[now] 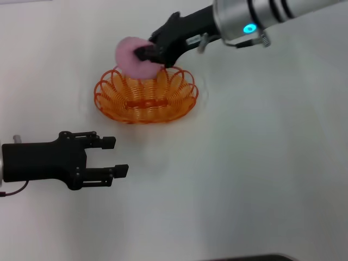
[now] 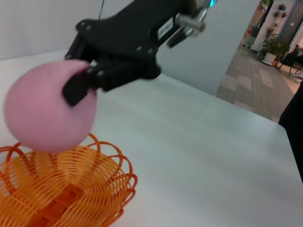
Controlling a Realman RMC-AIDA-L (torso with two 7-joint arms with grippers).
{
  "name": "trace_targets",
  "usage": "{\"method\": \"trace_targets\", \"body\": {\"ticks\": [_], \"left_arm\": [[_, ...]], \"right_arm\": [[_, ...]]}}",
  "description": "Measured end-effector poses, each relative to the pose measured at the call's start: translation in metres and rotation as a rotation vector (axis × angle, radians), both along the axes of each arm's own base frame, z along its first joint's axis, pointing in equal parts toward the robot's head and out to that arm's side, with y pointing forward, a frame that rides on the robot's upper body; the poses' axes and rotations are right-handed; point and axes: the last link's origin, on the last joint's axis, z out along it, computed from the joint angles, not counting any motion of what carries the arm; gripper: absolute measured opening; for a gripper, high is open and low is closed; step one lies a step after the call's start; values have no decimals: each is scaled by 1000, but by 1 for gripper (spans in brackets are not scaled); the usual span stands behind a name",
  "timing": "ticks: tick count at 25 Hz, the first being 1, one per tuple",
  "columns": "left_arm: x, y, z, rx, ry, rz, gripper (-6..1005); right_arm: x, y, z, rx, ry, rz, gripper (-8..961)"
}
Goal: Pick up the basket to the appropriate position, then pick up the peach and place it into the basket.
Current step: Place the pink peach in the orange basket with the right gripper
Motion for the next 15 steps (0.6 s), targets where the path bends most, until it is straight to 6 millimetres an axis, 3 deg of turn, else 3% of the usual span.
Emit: {"method": "trace_targets", "body": {"ticks": [4,15], "left_arm": [[1,1,0,0,0,-2,751],[1,0,-1,-3,1,-5,751]], "right_arm": [[1,-1,-14,6,40,5,111],[-1,-3,-16,-1,66,2,132]]}}
